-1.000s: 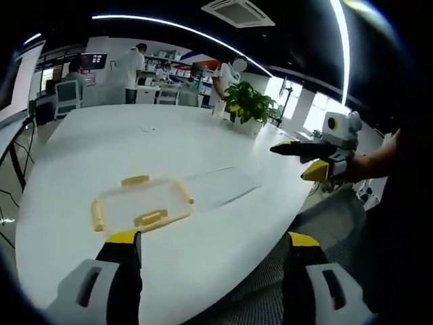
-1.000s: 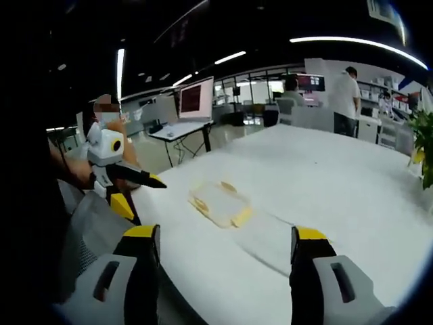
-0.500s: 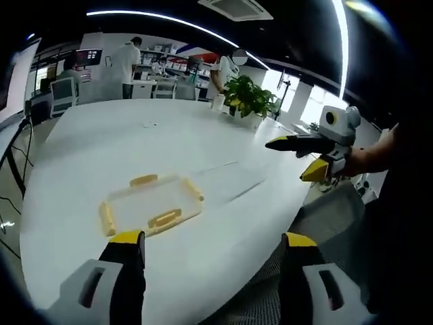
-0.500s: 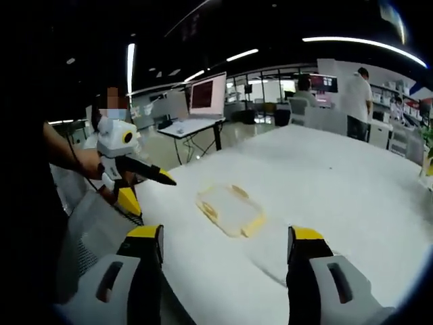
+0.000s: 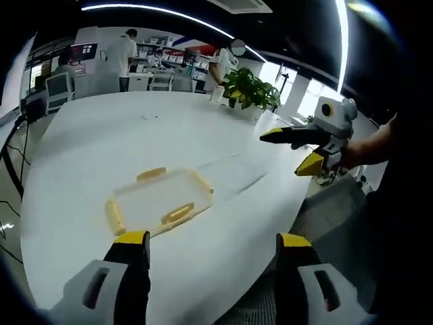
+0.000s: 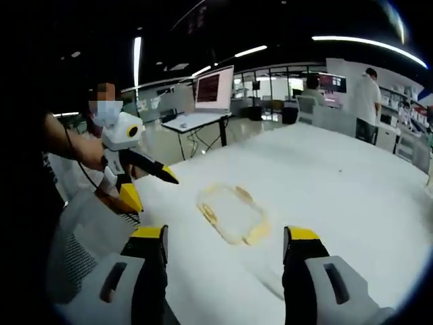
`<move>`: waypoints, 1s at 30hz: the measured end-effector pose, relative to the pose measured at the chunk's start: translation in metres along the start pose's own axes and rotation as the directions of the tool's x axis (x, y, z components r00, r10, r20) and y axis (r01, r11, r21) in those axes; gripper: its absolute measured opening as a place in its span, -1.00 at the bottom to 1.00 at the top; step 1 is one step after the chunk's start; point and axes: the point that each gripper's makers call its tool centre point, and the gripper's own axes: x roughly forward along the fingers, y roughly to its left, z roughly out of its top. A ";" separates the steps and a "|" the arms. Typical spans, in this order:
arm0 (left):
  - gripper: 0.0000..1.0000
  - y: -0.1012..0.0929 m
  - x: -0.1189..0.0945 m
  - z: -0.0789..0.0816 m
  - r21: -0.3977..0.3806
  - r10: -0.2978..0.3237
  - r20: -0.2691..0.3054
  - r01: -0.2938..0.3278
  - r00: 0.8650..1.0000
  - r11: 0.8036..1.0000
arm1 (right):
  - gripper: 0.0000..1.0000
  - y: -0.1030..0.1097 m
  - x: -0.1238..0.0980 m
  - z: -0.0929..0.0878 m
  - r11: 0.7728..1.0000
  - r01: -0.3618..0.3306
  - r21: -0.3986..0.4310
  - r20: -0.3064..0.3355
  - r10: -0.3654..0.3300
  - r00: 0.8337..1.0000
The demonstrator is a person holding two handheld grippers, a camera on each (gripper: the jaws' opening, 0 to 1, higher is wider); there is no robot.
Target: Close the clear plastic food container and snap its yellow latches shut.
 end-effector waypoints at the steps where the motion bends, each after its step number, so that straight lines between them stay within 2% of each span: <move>1: 0.44 0.003 0.000 -0.001 0.004 0.000 -0.007 0.000 1.000 1.000 | 0.33 -0.001 0.003 0.000 1.000 -0.001 -0.006 -0.003 0.001 1.000; 6: 0.39 0.016 -0.002 -0.003 0.007 -0.003 -0.030 0.003 1.000 1.000 | 0.33 -0.004 0.015 0.001 1.000 -0.018 -0.017 -0.015 0.018 1.000; 16: 0.32 0.027 0.004 -0.006 0.023 -0.017 -0.074 0.018 0.997 1.000 | 0.31 -0.008 0.031 -0.003 0.999 -0.032 -0.030 -0.041 0.031 0.999; 30: 0.16 0.054 0.009 -0.005 0.066 -0.024 -0.134 0.033 0.991 0.997 | 0.25 -0.016 0.054 -0.016 0.993 -0.079 -0.087 -0.135 0.066 0.989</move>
